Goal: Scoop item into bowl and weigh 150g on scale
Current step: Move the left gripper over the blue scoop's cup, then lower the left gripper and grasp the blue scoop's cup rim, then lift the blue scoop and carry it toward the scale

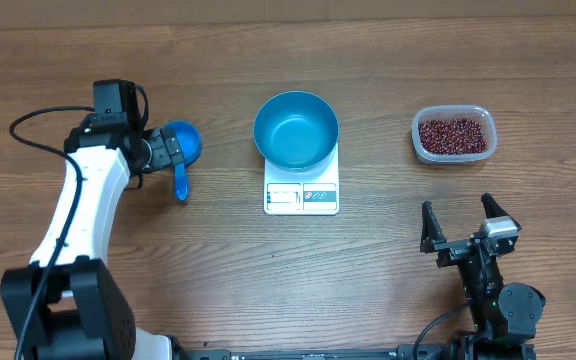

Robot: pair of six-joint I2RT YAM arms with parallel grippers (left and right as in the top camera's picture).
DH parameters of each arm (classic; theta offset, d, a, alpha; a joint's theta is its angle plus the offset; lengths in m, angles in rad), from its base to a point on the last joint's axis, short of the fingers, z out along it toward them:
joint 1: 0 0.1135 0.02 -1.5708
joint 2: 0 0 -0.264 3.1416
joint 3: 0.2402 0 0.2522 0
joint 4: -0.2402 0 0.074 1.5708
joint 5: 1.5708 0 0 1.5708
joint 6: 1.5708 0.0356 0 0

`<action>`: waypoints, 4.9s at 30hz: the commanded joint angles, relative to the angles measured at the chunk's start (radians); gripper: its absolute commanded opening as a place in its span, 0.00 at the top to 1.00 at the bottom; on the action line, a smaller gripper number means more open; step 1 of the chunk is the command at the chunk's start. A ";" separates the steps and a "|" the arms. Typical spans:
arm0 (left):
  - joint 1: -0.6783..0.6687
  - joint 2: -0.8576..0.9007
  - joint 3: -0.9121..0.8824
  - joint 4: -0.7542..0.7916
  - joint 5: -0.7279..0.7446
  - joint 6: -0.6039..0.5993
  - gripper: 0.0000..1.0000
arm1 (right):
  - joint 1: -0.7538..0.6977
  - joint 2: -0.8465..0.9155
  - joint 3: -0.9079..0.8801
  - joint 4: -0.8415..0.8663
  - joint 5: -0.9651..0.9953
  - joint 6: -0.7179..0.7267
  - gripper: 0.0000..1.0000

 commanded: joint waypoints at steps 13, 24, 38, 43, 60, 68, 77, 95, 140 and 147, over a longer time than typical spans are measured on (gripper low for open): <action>-0.003 0.137 0.028 0.142 -0.019 -0.047 0.00 | 0.005 -0.010 -0.011 0.005 0.003 -0.002 0.00; -0.003 0.198 0.028 0.190 -0.020 -0.045 0.00 | 0.005 -0.010 -0.011 0.006 0.003 -0.002 0.00; -0.003 0.209 0.028 0.276 0.044 0.181 0.01 | 0.005 -0.010 -0.011 0.006 0.003 -0.002 0.00; -0.003 0.209 0.028 0.276 0.044 0.257 0.01 | 0.005 -0.010 -0.011 0.006 0.003 -0.002 0.00; -0.001 0.210 0.028 0.327 0.041 0.454 0.01 | 0.005 -0.010 -0.011 0.006 0.003 -0.002 0.00; 0.007 0.211 0.028 0.309 0.045 0.460 0.00 | 0.005 -0.010 -0.011 0.006 0.003 -0.002 0.00; 0.028 0.211 0.061 0.251 0.108 0.489 0.01 | 0.005 -0.010 -0.011 0.006 0.003 -0.002 0.00; 0.030 0.384 0.281 0.056 0.122 0.548 0.00 | 0.005 -0.010 -0.011 0.006 0.003 -0.002 0.00; 0.029 0.454 0.290 0.051 0.122 0.549 0.47 | 0.005 -0.010 -0.011 0.006 0.003 -0.002 0.00; 0.030 0.454 0.290 0.051 0.122 0.549 0.93 | 0.005 -0.010 -0.011 0.006 0.003 -0.002 0.00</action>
